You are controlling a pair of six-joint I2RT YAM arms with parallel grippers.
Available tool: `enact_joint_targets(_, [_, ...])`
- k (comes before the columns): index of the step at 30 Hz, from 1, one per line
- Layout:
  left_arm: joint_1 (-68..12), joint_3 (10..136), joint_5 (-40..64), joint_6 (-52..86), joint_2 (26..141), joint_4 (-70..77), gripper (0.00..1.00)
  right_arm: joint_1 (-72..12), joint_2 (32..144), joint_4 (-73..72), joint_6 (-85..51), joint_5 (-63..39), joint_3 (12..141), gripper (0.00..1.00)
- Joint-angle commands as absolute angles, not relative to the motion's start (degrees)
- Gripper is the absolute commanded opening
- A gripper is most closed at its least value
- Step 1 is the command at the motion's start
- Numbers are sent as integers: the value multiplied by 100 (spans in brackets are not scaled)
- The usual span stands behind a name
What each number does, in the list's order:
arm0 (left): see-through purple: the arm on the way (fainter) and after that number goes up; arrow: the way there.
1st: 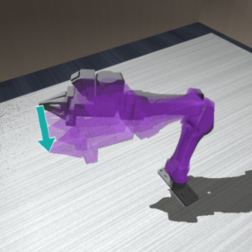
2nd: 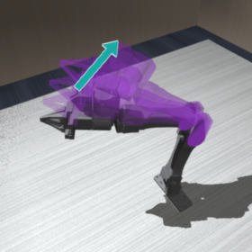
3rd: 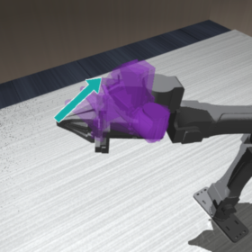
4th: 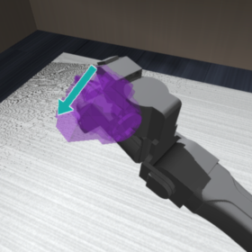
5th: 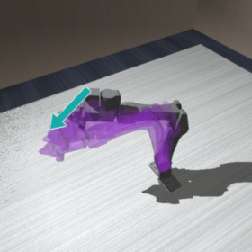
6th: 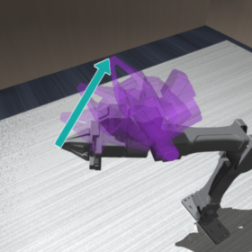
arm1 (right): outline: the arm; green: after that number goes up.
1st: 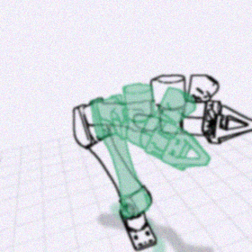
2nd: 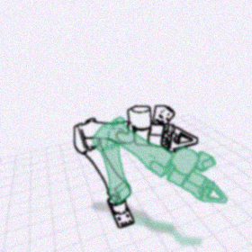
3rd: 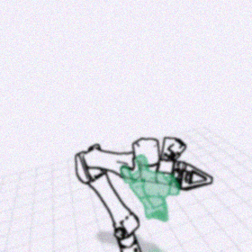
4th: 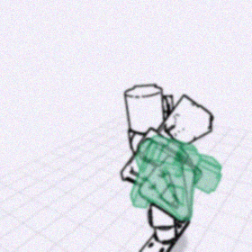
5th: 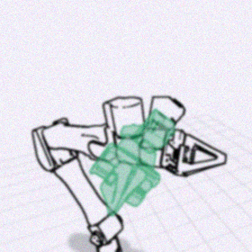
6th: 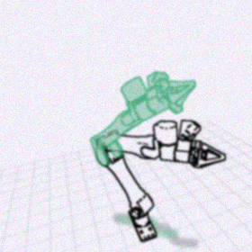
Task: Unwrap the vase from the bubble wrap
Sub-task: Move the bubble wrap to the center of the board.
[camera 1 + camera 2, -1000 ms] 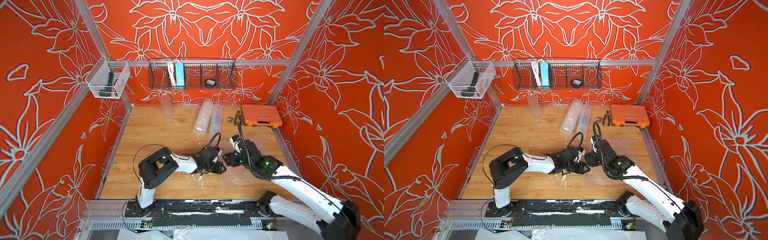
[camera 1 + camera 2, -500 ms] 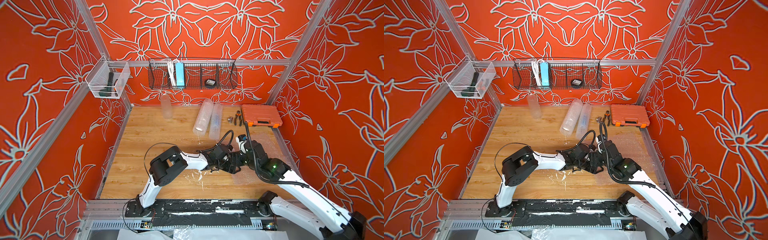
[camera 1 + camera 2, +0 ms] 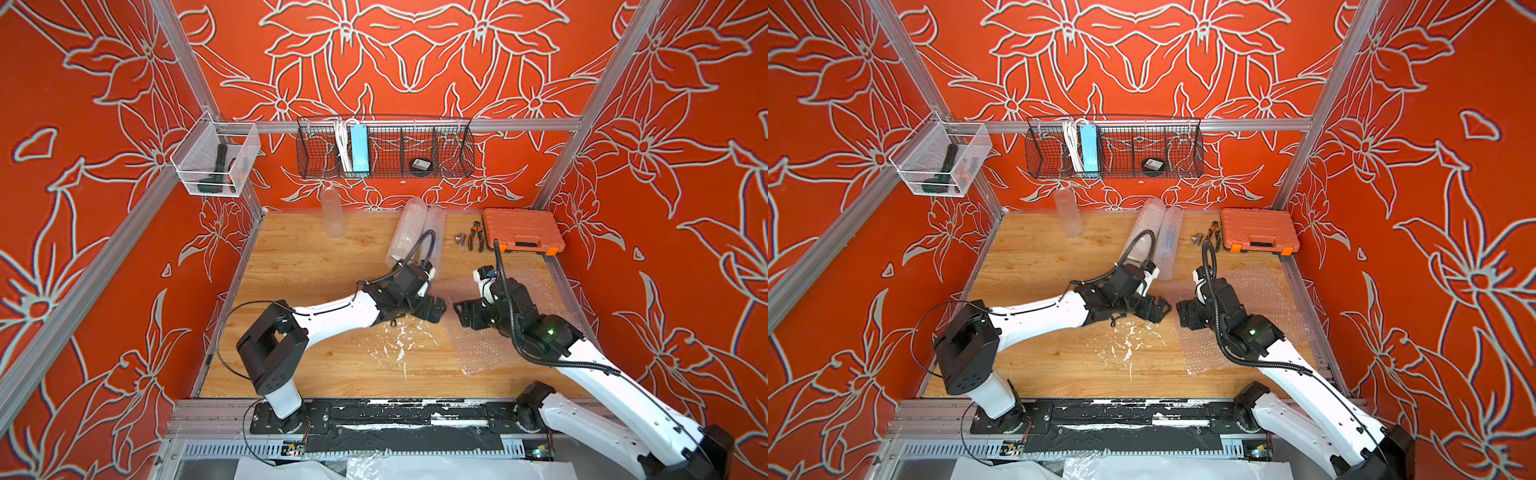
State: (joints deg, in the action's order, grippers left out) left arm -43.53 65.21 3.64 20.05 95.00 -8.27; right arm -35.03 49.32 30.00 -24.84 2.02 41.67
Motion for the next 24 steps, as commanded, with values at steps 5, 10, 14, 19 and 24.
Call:
enact_joint_targets(5, [-3077,7418,-401,1009,9913,-1090,94,-3382,5172,2944,-2483,-13,4246,82])
enact_joint_targets(10, [-2587,8326,-400,689,10749,-1344,83,-3310,5277,2927,-2480,-61,4255,83])
enact_joint_targets(14, [-2359,8821,509,457,11212,-1328,74,-3254,5374,2918,-2487,-93,4261,82])
enact_joint_targets(19, [-2152,9154,1257,433,11595,-1503,69,-3222,5449,2936,-2487,-110,4310,82])
enact_joint_targets(24, [-2048,9296,1918,499,11882,-1646,68,-3199,5499,2926,-2486,-105,4334,83])
